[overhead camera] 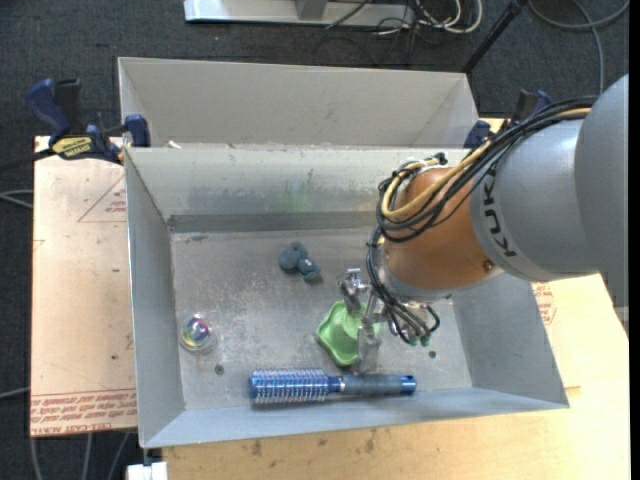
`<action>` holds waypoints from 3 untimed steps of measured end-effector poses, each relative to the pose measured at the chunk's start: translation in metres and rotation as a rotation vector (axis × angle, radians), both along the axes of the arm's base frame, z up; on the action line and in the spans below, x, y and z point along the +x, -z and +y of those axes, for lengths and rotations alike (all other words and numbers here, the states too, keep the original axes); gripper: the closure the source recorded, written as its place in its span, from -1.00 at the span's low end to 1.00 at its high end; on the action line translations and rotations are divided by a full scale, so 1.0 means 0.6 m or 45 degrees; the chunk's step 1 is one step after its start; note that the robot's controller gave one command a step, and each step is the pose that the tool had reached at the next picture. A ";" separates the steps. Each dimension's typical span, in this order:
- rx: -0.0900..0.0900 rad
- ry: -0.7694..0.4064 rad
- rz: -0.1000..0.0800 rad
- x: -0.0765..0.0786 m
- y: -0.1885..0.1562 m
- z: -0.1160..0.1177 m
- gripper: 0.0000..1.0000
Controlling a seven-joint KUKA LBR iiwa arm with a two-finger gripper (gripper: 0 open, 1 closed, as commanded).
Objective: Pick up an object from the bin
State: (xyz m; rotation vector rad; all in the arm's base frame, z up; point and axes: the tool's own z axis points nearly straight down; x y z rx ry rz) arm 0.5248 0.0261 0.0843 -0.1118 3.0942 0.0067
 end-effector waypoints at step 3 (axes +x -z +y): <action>-0.030 -0.918 0.045 -0.047 -0.315 -0.057 1.00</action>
Offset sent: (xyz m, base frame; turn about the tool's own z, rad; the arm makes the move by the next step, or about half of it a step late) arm 0.0000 0.0000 0.0000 0.0000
